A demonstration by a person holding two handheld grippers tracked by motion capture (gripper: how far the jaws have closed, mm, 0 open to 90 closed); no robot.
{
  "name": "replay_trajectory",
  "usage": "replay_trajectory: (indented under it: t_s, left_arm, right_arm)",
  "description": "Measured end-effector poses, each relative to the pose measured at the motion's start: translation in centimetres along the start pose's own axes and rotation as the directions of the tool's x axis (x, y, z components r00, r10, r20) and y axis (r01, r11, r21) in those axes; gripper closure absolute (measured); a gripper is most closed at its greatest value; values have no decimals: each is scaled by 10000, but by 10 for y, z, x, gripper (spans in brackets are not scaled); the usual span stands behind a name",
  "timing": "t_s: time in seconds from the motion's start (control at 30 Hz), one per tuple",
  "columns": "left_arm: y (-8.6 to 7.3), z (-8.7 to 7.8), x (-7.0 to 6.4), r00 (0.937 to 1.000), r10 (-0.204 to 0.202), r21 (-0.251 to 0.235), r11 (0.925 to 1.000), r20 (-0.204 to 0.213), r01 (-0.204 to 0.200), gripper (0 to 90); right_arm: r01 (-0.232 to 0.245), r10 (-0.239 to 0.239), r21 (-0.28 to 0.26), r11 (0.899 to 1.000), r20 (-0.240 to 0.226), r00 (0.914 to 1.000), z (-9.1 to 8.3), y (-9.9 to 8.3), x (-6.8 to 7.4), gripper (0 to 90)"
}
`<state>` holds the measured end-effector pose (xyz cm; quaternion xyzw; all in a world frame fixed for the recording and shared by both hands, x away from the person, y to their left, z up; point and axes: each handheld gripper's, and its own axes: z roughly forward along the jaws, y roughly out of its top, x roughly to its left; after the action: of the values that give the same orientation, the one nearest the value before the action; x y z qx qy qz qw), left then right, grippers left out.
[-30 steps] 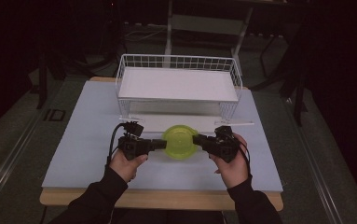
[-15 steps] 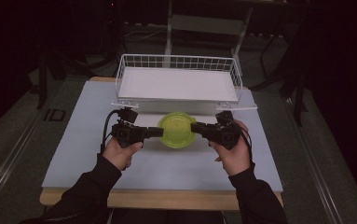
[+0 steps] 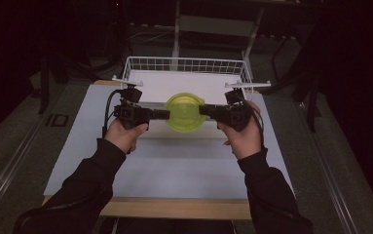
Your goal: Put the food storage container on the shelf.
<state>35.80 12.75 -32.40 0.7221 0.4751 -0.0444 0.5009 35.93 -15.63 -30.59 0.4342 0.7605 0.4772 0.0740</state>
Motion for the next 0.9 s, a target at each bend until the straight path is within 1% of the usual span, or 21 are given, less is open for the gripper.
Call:
replay_trajectory:
  t_s: [0.13,0.23,0.3,0.4,0.5,0.53,0.57,0.6,0.63,0.67,0.77,0.9]
  left_arm:
    - [18,-2,-1,9999,-26,-122,9999,-97,25,822]
    - [29,-1,-1,9998,-59,-216,9998,-185,55,822]
    - [35,0,2,9996,-219,-311,9993,-205,213,821]
    - [42,4,5,9988,-416,-293,9987,-240,409,821]
    - [49,9,8,9976,-577,-161,9982,-376,571,821]
    - [51,10,9,9972,-517,-83,9986,-532,514,821]
    - [53,12,10,9962,-617,-54,9981,-612,615,820]
    - [53,12,10,9962,-617,-54,9981,-612,615,820]
    - [56,15,12,9952,-599,40,9982,-778,604,820]
    - [58,16,14,9947,-640,30,9979,-801,644,818]
    - [62,20,21,9933,-810,93,9966,-827,821,815]
    - [62,26,29,9920,-919,-31,9958,-862,920,808]
  right_arm:
    - [-153,153,-32,9999,98,9998,1,19,-4,802]
    - [-199,199,-10,9998,257,9995,3,32,-5,801]
    - [-247,248,-22,9997,322,9992,5,38,-8,801]
    - [-491,487,87,9988,406,9980,10,47,-13,801]
    - [-882,867,338,9955,437,9953,16,53,-20,800]
    - [-918,898,390,9950,487,9948,18,54,-22,800]
    - [-981,954,501,9939,533,9940,21,55,-23,800]
    - [-981,954,501,9939,533,9940,21,55,-23,800]
    - [-1097,1066,569,9923,545,9928,24,56,-25,800]
    - [-1174,1127,667,9908,701,9912,28,58,-27,799]
    - [-1312,1237,795,9882,926,9880,34,63,-28,799]
    - [-1610,1483,1183,9798,1093,9829,40,67,-30,799]
